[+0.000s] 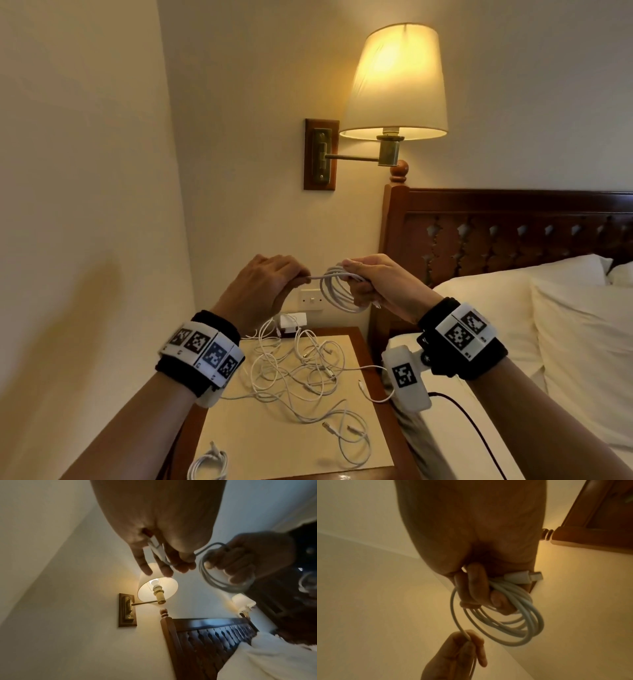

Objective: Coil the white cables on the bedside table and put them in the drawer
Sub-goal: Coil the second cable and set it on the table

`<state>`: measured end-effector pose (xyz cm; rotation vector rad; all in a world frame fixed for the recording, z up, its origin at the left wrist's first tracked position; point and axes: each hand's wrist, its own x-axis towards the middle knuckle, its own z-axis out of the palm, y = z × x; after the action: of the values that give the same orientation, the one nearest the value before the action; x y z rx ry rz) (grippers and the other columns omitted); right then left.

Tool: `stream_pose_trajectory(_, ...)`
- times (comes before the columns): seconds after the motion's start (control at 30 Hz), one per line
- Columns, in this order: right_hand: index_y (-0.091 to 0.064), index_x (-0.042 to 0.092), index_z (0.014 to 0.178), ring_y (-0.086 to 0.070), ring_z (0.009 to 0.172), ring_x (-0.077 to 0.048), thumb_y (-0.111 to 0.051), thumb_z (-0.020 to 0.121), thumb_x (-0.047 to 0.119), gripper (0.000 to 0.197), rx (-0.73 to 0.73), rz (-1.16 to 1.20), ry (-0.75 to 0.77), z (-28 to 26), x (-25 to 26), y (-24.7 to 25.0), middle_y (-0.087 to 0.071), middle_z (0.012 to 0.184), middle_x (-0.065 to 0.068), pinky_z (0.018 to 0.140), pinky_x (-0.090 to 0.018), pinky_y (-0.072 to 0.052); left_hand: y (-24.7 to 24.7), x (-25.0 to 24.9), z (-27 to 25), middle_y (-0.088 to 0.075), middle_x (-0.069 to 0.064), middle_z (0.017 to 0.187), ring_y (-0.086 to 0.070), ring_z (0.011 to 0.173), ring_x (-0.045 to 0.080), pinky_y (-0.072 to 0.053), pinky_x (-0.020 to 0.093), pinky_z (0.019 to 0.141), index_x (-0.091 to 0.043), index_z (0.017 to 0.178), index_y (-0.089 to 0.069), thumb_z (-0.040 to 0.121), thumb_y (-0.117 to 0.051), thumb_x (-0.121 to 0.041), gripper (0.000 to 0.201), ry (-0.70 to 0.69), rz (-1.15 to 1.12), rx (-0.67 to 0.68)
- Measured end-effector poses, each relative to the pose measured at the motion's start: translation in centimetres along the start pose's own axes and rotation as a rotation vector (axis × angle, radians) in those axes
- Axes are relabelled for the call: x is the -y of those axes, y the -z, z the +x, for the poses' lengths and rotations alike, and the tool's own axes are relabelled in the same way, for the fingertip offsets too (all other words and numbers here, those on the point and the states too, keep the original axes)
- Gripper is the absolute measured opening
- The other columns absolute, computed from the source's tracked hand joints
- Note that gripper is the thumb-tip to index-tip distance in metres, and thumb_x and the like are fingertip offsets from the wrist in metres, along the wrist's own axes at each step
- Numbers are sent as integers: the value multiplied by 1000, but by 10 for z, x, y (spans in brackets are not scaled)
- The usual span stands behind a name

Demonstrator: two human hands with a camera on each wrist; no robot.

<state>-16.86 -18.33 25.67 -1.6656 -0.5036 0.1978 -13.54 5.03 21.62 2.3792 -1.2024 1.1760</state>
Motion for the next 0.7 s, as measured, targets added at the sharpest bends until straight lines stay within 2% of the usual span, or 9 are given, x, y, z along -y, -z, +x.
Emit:
stream_pose_trajectory(0.07, -50, 9, 79, -26, 45, -8, -35, 106, 23, 33, -5, 85, -22, 1, -1, 1, -33, 52, 7, 51, -25, -21, -5, 0, -2, -65, -3, 90, -59, 79, 12, -42, 35, 84, -22, 102, -52, 103, -29, -37, 27, -25, 83, -65)
stream_pose_trajectory(0.17, -50, 10, 76, -24, 41, -7, -33, 106, 24, 37, -43, 259, -69, 4, -1, 3, -29, 50, 7, 49, -25, -21, -11, -6, -4, -67, -6, 89, -61, 86, 13, -34, 41, 95, -24, 100, -55, 100, -40, -35, 19, -48, 164, -108)
stream_pose_trajectory(0.33, -48, 11, 73, -21, 37, -6, -28, 105, 24, 40, -79, 496, -122, 6, 4, 8, -25, 45, 9, 43, -22, -28, -19, -8, -5, -68, -7, 87, -58, 86, 7, -38, 42, 94, -23, 97, -59, 98, -43, -31, 17, 10, 55, -171)
stream_pose_trajectory(0.4, -47, 11, 73, -21, 36, -6, -27, 105, 23, 40, -68, 525, -126, 5, 7, 7, -25, 44, 9, 44, -22, -27, -21, -7, 0, -68, -5, 90, -56, 82, -2, -48, 36, 87, -18, 100, -64, 99, -46, -24, 19, 175, -174, -262)
stream_pose_trajectory(0.43, -47, 12, 72, -21, 36, -6, -27, 105, 23, 40, -58, 529, -129, 6, 7, 5, -25, 44, 9, 44, -22, -27, -23, -8, 3, -68, -4, 95, -56, 84, -6, -51, 27, 83, -14, 101, -68, 98, -51, -21, 19, 295, -301, -311)
stream_pose_trajectory(0.47, -47, 12, 71, -21, 36, -6, -28, 105, 24, 41, -50, 530, -132, 7, 8, 1, -25, 44, 9, 45, -22, -26, -24, -9, 7, -68, -3, 98, -59, 86, -4, -52, 20, 79, -12, 102, -71, 96, -57, -19, 17, 427, -429, -348)
stream_pose_trajectory(0.5, -47, 13, 71, -21, 36, -6, -28, 105, 26, 41, -49, 533, -133, 8, 8, -3, -25, 44, 9, 45, -22, -25, -24, -13, 11, -69, -1, 96, -63, 85, 2, -54, 18, 73, -13, 101, -73, 92, -62, -17, 15, 560, -568, -376)
stream_pose_trajectory(0.6, -45, 14, 68, -22, 36, -7, -31, 105, 34, 45, -58, 565, -128, 11, 9, -12, -25, 45, 8, 41, -21, -25, -26, -25, 21, -74, 9, 77, -68, 67, 23, -57, 27, 54, -10, 90, -75, 83, -71, -13, 9, 885, -977, -455)
stream_pose_trajectory(0.7, -45, 14, 68, -23, 36, -7, -31, 105, 35, 46, -74, 565, -124, 13, 9, -14, -26, 45, 8, 41, -20, -25, -21, -37, 28, -74, 11, 75, -71, 66, 21, -58, 26, 60, -5, 90, -73, 85, -67, -7, 9, 1074, -1285, -430)
